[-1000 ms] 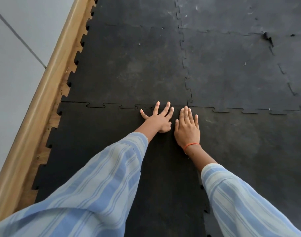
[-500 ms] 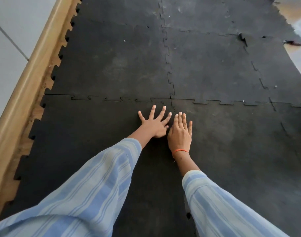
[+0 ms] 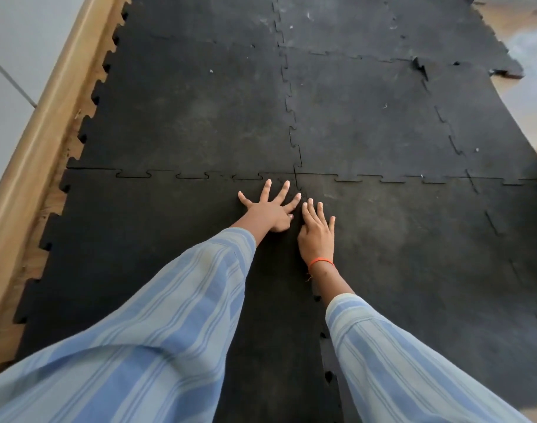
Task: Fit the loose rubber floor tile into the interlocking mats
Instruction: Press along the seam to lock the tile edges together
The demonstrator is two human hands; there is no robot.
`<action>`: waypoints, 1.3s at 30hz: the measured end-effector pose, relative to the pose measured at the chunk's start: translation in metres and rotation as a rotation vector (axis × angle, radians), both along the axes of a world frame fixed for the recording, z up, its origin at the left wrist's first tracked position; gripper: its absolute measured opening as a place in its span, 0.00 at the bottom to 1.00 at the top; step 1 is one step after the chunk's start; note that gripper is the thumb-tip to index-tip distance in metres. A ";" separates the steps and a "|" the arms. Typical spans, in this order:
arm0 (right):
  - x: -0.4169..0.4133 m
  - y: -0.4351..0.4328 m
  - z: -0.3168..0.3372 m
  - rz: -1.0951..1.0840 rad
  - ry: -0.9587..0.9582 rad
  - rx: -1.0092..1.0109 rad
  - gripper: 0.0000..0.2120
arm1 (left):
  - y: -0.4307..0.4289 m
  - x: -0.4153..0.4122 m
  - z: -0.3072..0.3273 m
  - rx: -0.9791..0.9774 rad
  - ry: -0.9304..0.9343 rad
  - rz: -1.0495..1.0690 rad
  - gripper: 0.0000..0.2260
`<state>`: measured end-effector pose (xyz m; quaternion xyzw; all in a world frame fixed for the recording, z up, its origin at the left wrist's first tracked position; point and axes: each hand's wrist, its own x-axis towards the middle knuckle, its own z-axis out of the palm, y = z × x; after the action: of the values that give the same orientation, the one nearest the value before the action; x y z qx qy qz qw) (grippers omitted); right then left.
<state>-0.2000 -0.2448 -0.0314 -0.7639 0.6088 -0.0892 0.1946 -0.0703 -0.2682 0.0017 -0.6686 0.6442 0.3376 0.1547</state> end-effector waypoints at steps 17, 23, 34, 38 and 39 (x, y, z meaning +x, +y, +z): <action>-0.030 0.078 -0.005 -0.118 0.069 -0.045 0.23 | 0.085 -0.012 -0.035 -0.303 0.035 -0.075 0.24; -0.027 0.077 0.001 -0.091 0.114 -0.024 0.24 | 0.085 -0.015 -0.032 -0.329 0.000 -0.074 0.25; -0.031 0.106 -0.001 -0.180 0.023 -0.148 0.22 | 0.142 -0.018 -0.046 -0.697 0.102 -0.074 0.23; -0.032 0.104 -0.002 -0.178 0.047 -0.144 0.24 | 0.142 -0.020 -0.046 -0.717 0.091 -0.080 0.23; -0.032 0.103 -0.002 -0.174 0.054 -0.133 0.24 | 0.142 -0.020 -0.046 -0.714 0.088 -0.081 0.23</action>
<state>-0.2322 -0.1419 -0.0333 -0.7214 0.6707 -0.1256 0.1184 -0.0899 -0.1265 -0.0442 -0.6392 0.7536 0.1132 -0.1031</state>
